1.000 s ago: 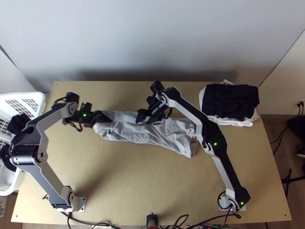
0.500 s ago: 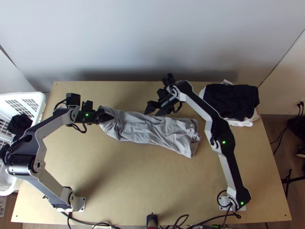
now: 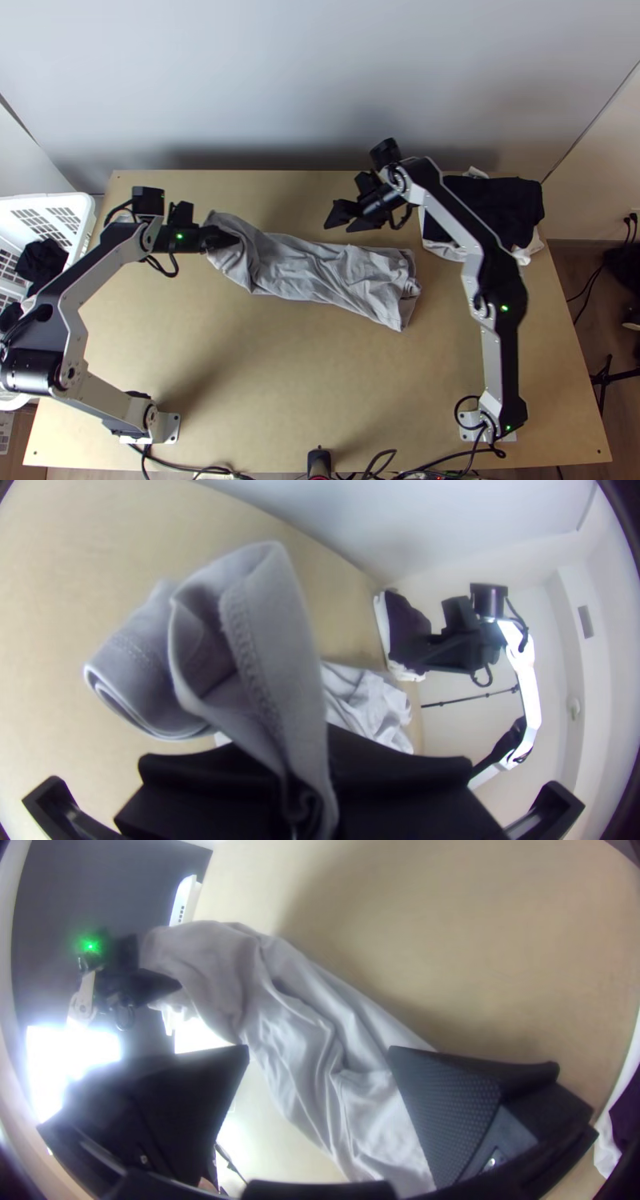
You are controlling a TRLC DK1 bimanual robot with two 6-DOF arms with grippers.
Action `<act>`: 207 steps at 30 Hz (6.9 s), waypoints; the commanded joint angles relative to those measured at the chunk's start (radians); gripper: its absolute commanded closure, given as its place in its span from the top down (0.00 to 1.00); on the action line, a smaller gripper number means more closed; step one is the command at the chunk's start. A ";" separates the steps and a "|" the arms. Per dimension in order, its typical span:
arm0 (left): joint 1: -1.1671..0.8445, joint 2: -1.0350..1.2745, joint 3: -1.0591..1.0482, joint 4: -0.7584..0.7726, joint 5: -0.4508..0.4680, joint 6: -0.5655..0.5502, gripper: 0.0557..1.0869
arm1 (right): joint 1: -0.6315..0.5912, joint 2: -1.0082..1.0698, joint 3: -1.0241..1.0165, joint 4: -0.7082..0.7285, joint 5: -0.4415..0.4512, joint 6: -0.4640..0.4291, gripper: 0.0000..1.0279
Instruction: Fold the t-shirt
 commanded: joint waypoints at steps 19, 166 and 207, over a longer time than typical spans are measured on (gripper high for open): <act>-0.356 -0.010 0.237 -0.149 -0.094 0.077 0.03 | -0.287 -0.566 -0.647 0.151 0.061 -0.075 0.94; -0.537 0.327 0.505 -0.238 -0.501 0.248 0.95 | -0.577 -0.651 -1.038 0.233 -0.108 -0.210 0.95; -0.549 0.320 0.481 -0.232 -0.502 0.262 0.95 | -0.258 -0.327 -1.010 0.535 -0.350 -0.083 0.95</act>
